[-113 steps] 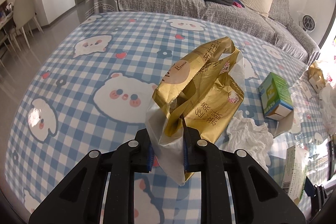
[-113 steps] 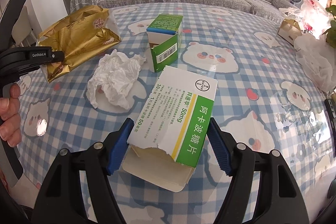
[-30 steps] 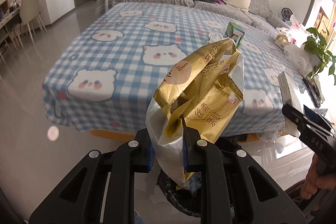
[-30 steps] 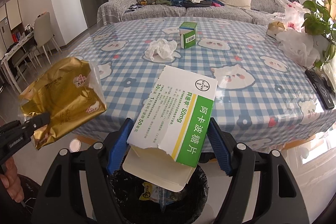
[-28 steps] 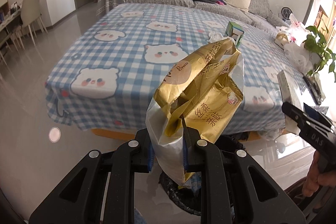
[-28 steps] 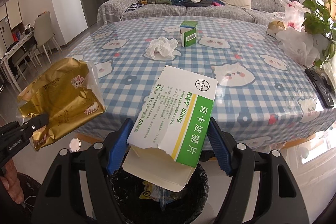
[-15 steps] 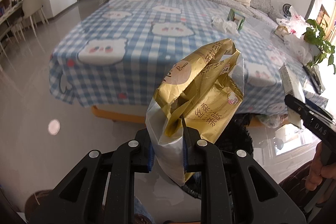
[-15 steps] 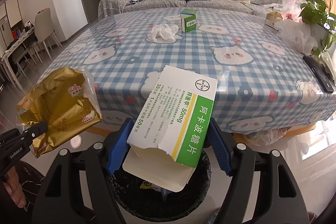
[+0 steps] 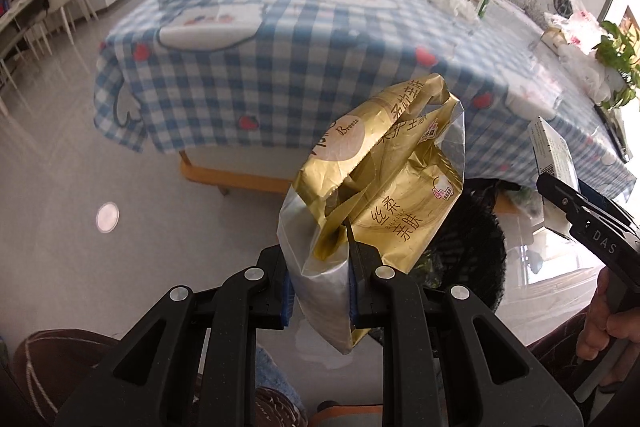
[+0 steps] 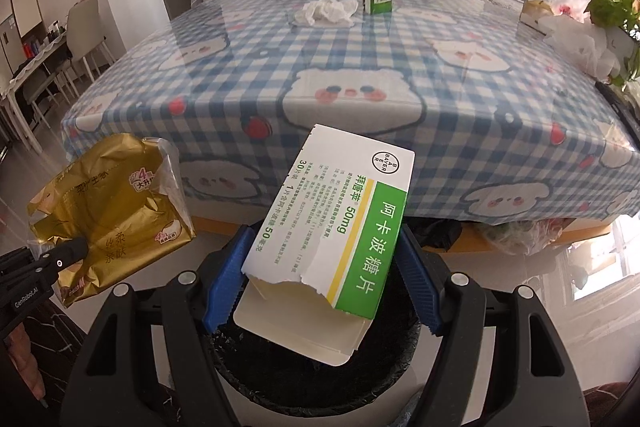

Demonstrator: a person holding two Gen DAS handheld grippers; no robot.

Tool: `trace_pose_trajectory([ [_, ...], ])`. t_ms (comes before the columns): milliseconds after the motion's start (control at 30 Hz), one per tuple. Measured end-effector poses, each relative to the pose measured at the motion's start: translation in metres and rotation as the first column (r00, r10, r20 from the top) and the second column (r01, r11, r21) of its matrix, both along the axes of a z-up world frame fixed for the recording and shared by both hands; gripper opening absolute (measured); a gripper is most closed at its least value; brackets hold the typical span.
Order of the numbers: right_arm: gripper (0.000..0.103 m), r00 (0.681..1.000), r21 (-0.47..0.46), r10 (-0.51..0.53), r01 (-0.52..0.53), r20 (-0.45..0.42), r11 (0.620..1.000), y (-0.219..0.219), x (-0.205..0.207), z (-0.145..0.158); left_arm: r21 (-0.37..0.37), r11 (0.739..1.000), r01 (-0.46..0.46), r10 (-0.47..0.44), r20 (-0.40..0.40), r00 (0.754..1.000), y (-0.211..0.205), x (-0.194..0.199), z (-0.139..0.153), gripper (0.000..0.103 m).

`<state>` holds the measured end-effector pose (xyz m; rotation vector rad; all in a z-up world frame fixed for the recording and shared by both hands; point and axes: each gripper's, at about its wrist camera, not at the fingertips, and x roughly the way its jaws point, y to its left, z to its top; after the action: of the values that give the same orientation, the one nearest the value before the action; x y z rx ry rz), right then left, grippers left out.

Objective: Collect trash
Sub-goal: 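Carry the gold wrapper and medicine box with both tools over the trash bin, then open the right tool to drop the medicine box into the bin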

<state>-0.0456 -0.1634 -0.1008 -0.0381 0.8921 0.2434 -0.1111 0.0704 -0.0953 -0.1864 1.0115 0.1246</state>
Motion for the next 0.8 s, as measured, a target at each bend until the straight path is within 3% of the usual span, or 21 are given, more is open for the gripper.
trace_pose_trajectory([
  [400,0.069,0.996,0.007,0.016,-0.016,-0.093,1.0,0.016,0.011,-0.048,0.004,1.0,-0.022,0.022,-0.036,0.999,0.005,0.009,-0.03,0.018],
  [800,0.069,0.984,-0.072,0.041,-0.055,-0.173,0.996,0.036,0.021,-0.098,0.01,0.999,-0.04,0.04,-0.068,0.997,0.005,0.014,-0.045,0.018],
])
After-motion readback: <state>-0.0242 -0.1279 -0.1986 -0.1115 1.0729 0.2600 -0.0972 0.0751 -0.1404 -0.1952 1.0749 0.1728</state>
